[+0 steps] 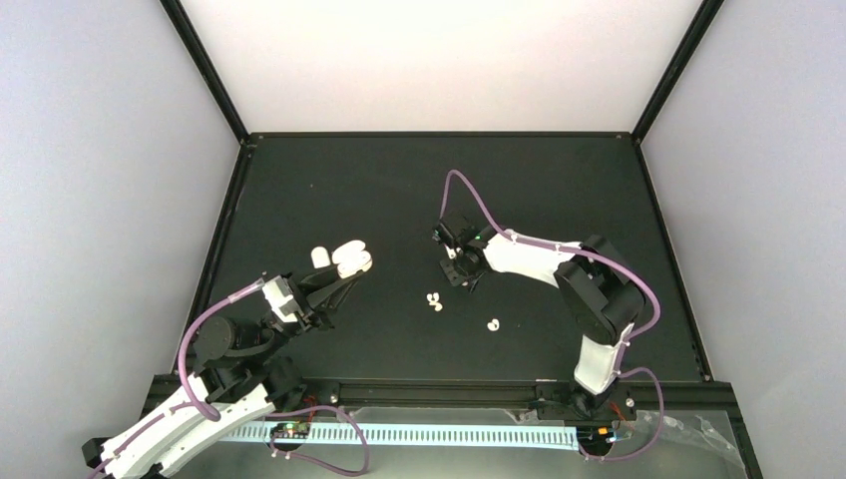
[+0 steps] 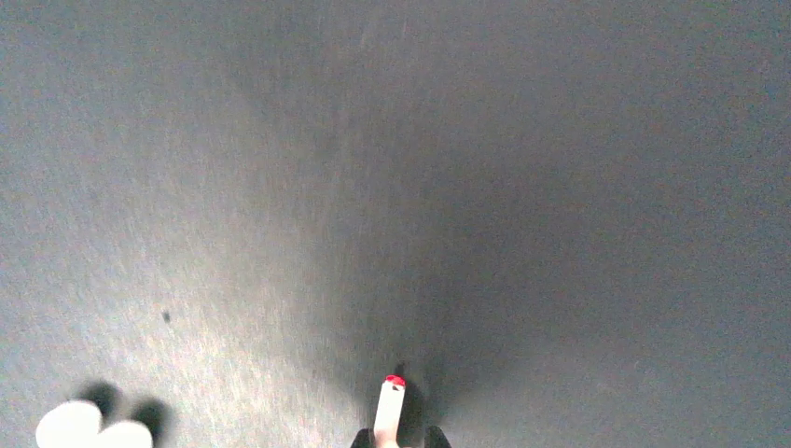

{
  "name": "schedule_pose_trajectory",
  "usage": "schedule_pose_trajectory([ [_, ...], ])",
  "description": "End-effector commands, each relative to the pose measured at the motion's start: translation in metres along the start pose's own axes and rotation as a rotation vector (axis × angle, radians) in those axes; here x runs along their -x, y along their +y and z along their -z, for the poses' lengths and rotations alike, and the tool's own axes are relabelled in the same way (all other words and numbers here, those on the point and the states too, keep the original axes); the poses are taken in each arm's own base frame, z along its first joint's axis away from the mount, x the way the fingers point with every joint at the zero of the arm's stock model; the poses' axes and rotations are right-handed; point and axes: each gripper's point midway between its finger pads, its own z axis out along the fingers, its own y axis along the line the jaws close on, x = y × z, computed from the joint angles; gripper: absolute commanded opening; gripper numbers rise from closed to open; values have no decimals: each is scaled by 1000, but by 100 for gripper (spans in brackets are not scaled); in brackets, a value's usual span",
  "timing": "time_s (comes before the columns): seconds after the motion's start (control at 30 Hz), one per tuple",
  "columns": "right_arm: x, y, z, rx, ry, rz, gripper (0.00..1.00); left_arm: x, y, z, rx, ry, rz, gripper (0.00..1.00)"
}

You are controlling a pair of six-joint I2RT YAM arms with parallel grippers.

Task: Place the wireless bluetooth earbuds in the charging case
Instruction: Adjust the earbud at the center of the board.

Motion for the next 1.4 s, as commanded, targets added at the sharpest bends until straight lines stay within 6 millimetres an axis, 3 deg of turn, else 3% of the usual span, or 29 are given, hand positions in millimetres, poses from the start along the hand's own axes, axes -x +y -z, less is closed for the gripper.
schedule_pose_trajectory([
  [0.0, -21, 9, 5, 26, 34, 52, 5, 17, -6, 0, -35, -42, 19, 2],
  [0.1, -25, 9, 7, 37, 29, 30, 8, 15, -6, 0, -35, -36, 18, 2],
  [0.3, -19, 15, 31, 100, -42, -71, 34, 12, -6, -2, -33, -25, 15, 1],
  [0.43, -29, 24, 47, 177, -78, -146, 40, 10, -4, -3, -24, -19, 13, 1],
  [0.57, -50, 46, 45, 277, -45, -182, 29, 9, -3, -3, -19, -14, 8, 1],
  [0.67, -55, 50, 36, 292, -42, -221, 20, 7, -3, -4, -16, -7, 5, 2],
  [0.87, -56, 19, 13, 136, -53, -324, 6, 4, -3, -6, -15, 5, -2, 1],
  [1.03, -57, -3, 4, 101, -58, -381, 5, 2, -2, -6, -8, 11, -4, 2],
  [1.37, -45, -19, -8, 99, -41, -397, 5, -2, -1, -8, -6, 25, -7, 2],
])
